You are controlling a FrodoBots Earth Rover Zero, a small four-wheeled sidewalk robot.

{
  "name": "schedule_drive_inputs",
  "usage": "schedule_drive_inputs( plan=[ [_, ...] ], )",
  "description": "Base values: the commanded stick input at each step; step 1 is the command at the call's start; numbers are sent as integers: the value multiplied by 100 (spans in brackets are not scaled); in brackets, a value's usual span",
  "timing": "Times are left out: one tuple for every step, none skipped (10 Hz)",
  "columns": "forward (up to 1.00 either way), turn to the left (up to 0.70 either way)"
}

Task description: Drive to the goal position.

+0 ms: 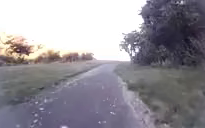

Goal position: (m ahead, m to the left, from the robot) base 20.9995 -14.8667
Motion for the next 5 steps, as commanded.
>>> schedule_drive_inputs(
  plan=[
    [100, 0],
    [100, 0],
    [100, 0],
    [100, 0],
    [100, 0]
  ],
)
